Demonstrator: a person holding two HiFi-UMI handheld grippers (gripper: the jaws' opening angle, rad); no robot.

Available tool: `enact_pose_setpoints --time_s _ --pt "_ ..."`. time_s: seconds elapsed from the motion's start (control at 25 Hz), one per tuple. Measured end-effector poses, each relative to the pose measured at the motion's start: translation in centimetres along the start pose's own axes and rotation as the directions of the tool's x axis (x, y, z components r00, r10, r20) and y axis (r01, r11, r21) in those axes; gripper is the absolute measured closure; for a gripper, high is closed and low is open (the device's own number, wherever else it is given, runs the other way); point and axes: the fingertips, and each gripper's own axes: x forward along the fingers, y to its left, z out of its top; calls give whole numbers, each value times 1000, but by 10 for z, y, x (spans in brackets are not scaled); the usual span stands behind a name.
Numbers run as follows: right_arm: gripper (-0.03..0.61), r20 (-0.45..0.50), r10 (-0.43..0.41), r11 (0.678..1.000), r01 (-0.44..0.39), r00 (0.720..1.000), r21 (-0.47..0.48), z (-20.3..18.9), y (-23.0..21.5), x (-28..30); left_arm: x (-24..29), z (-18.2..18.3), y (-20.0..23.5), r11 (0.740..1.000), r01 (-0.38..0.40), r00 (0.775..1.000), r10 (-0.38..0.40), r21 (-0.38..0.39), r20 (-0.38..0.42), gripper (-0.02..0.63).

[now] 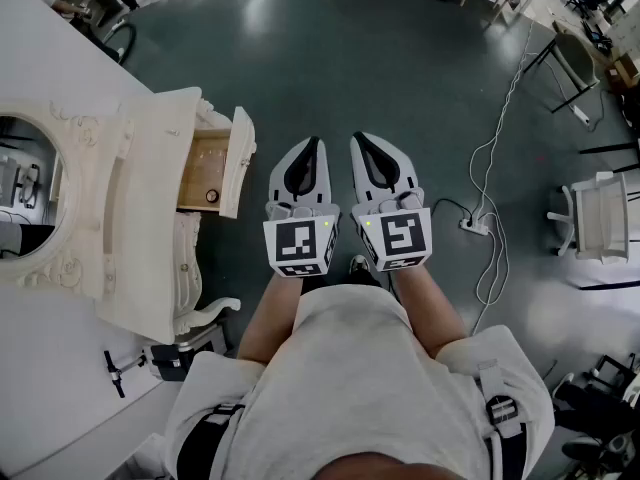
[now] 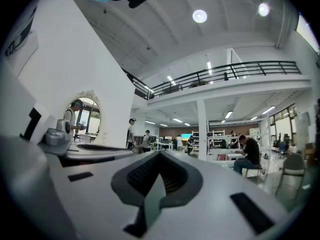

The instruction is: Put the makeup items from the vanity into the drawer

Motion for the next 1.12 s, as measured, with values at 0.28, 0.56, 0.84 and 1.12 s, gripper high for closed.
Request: enact_pose_setpoints --time_s 0.28,0.56,0.84,1.12 --pt "565 -3 15 1000 -15 1000 4 2 14 4 -7 1 10 1000 -6 1000 6 1 -6 607" --pt "565 24 91 995 -92 996 36 2 37 13 -20 -2 28 998 -65 998 65 1 -12 607" --pt "565 23 209 976 -210 978 50 -4 79 33 -47 -4 70 980 -197 980 197 9 -16 607" --pt "565 22 413 908 -413 911 70 -5 144 45 -96 -4 114 923 -384 923 385 18 -18 607"
